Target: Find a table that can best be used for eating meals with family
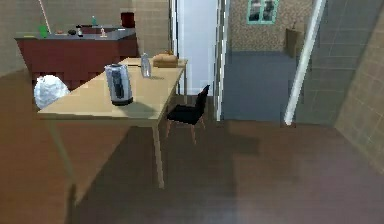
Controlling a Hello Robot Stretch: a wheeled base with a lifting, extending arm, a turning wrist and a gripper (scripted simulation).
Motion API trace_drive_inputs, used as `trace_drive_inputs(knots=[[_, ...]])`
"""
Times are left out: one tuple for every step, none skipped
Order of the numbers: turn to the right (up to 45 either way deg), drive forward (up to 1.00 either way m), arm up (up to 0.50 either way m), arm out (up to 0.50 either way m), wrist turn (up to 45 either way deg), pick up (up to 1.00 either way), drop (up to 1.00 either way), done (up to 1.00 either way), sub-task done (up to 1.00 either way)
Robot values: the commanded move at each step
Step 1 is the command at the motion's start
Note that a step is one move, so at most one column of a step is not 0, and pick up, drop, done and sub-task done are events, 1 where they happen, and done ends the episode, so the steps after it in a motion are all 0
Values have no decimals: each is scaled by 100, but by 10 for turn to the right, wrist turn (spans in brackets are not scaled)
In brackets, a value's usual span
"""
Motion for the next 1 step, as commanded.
trace_drive_inputs(knots=[[60,0,0,0,0,0,0,0,0]])
